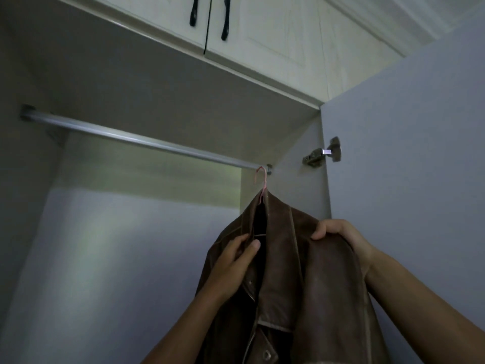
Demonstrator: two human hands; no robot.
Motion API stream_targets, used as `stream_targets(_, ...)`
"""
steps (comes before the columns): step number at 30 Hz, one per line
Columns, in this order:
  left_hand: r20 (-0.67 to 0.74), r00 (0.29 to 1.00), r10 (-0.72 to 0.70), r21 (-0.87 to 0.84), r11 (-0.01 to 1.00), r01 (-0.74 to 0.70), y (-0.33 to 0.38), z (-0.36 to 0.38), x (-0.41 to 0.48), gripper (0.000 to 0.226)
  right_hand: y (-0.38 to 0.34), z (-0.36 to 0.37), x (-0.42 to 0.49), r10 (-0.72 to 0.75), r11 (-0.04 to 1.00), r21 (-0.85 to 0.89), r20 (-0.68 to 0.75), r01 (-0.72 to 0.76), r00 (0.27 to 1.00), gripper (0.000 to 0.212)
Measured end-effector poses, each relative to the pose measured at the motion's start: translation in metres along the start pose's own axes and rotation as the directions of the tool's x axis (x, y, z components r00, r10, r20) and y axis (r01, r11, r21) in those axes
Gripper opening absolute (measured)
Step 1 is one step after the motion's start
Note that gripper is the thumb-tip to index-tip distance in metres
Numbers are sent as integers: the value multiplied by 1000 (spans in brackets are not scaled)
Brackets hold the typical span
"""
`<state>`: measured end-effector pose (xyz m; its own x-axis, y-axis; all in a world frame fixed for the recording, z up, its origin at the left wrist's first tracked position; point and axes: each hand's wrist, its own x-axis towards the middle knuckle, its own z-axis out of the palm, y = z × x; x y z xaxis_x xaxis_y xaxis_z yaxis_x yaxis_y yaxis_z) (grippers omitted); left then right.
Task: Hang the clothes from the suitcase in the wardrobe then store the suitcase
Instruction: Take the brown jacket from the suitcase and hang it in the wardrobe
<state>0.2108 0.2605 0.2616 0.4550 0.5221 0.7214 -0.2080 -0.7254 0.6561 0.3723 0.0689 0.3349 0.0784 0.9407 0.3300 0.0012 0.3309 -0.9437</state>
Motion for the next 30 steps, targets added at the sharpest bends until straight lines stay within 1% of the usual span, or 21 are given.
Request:
stream_targets(1, 29, 1000, 2, -38, 999, -1, 2, -4, 12, 88, -5, -2, 13, -22, 1000, -10, -7, 22, 1000, 47)
stream_targets(3, 80, 997, 16, -61, 998, -11, -1, -12, 39, 100, -16, -1, 41, -75, 996, -44, -27, 74, 997, 49)
stream_targets(5, 99, 995, 14, -47, 999, -9, 0, -16, 63, 107, -26, 3, 62, -113, 992, -54, -45, 110, 993, 33)
stream_targets(6, 96, 995, 26, -35, 999, -23, -2, -17, 73, 110, -30, 5, 73, -131, 990, -66, -68, 126, 989, 30)
stream_targets(8, 61, 997, 51, -1, 999, -51, -6, -18, 95, 113, -41, 6, 97, -147, 985, -100, -95, 137, 985, 38)
stream_targets(10, 18, 997, 77, 16, 997, -77, -9, -20, 114, 105, -50, 8, 117, -161, 981, -125, -107, 148, 981, 40)
stream_targets(13, -3, 995, 102, 11, 995, -102, -11, -24, 136, 92, -58, 5, 146, -185, 977, -127, -126, 169, 975, 44)
stream_targets(15, -25, 994, 107, 29, 994, -106, -17, -28, 147, 85, -56, 0, 166, -193, 976, -133, -151, 173, 969, 41)
stream_targets(17, -32, 995, 97, 43, 994, -96, -25, -32, 157, 84, -53, -2, 180, -193, 974, -149, -173, 168, 966, 39)
stream_targets(19, -18, 998, 63, 52, 997, -62, -37, -32, 161, 87, -46, -6, 191, -158, 979, -156, -161, 133, 974, 37)
stream_targets(21, 1, 999, 33, 50, 998, -33, -50, -30, 161, 85, -38, -9, 198, -138, 980, -162, -147, 113, 979, 39)
stream_targets(23, 24, 1000, 12, 60, 998, -13, -55, -31, 157, 80, -31, -10, 198, -164, 973, -187, -140, 136, 977, 38)
stream_targets(24, 20, 1000, 10, 57, 998, -12, -60, -31, 156, 81, -28, -10, 197, -177, 969, -196, -139, 148, 974, 36)
stream_targets(25, 17, 1000, 8, 61, 998, -9, -62, -30, 156, 86, -27, -8, 194, -188, 968, -196, -139, 159, 972, 33)
stream_targets(27, 4, 1000, 6, 80, 997, -6, -71, -26, 153, 107, -22, -8, 189, -187, 967, -200, -126, 160, 974, 27)
stream_targets(28, 1, 1000, 8, 78, 997, -8, -76, -25, 152, 113, -21, -7, 186, -192, 965, -204, -128, 163, 973, 26)
stream_targets(30, -1, 1000, -1, 65, 998, 2, -82, -21, 151, 116, -17, -8, 181, -193, 968, -196, -165, 159, 967, 34)
